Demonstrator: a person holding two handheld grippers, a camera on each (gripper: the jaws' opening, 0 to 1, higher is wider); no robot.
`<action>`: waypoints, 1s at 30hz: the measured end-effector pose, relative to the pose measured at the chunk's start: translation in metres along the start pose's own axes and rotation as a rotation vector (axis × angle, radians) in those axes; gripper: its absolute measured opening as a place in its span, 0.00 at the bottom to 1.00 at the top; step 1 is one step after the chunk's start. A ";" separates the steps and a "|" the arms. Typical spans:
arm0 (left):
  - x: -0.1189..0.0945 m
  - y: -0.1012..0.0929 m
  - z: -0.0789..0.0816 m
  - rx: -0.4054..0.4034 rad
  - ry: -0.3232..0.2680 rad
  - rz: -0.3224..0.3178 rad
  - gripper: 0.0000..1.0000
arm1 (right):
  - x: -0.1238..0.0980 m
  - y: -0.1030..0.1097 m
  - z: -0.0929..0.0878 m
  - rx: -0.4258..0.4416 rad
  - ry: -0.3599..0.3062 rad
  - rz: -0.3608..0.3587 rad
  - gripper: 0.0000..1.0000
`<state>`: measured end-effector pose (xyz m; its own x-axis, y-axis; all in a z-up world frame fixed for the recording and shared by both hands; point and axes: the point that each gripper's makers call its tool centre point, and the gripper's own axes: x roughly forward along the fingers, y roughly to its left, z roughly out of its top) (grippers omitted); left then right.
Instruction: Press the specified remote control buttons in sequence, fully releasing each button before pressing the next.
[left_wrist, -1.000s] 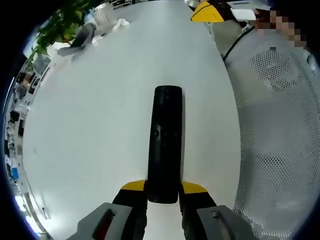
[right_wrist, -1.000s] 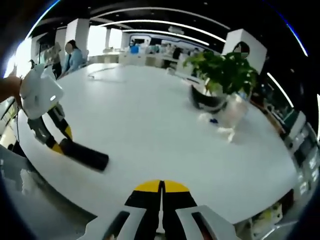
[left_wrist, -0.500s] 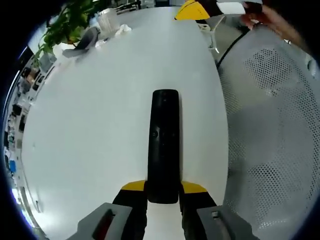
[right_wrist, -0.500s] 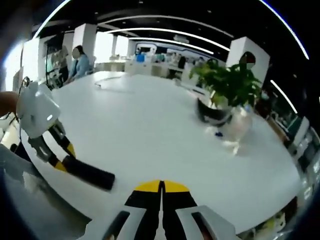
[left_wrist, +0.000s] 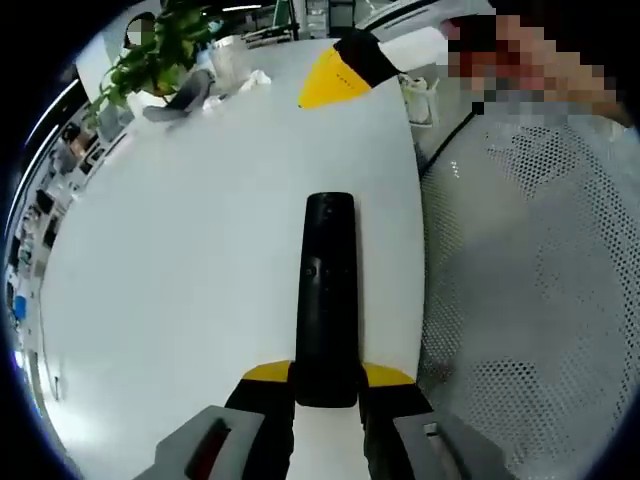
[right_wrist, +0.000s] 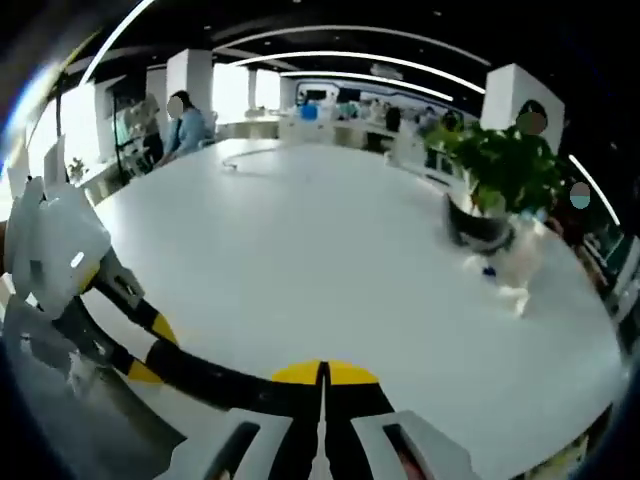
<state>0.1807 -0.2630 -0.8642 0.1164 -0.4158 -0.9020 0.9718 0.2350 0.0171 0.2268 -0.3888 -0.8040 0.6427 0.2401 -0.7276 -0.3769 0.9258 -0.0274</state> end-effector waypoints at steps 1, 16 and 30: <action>-0.001 -0.001 0.000 0.002 -0.010 0.001 0.23 | 0.001 0.001 -0.002 0.007 0.017 0.006 0.00; -0.002 -0.021 0.001 -0.036 -0.111 0.011 0.24 | 0.011 0.013 -0.032 0.153 0.189 0.111 0.00; -0.003 -0.024 0.000 -0.064 -0.253 0.030 0.24 | 0.014 0.026 -0.042 0.282 0.245 0.218 0.00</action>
<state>0.1567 -0.2674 -0.8619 0.2003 -0.6125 -0.7647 0.9531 0.3024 0.0074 0.1982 -0.3738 -0.8439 0.3778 0.3941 -0.8378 -0.2676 0.9128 0.3086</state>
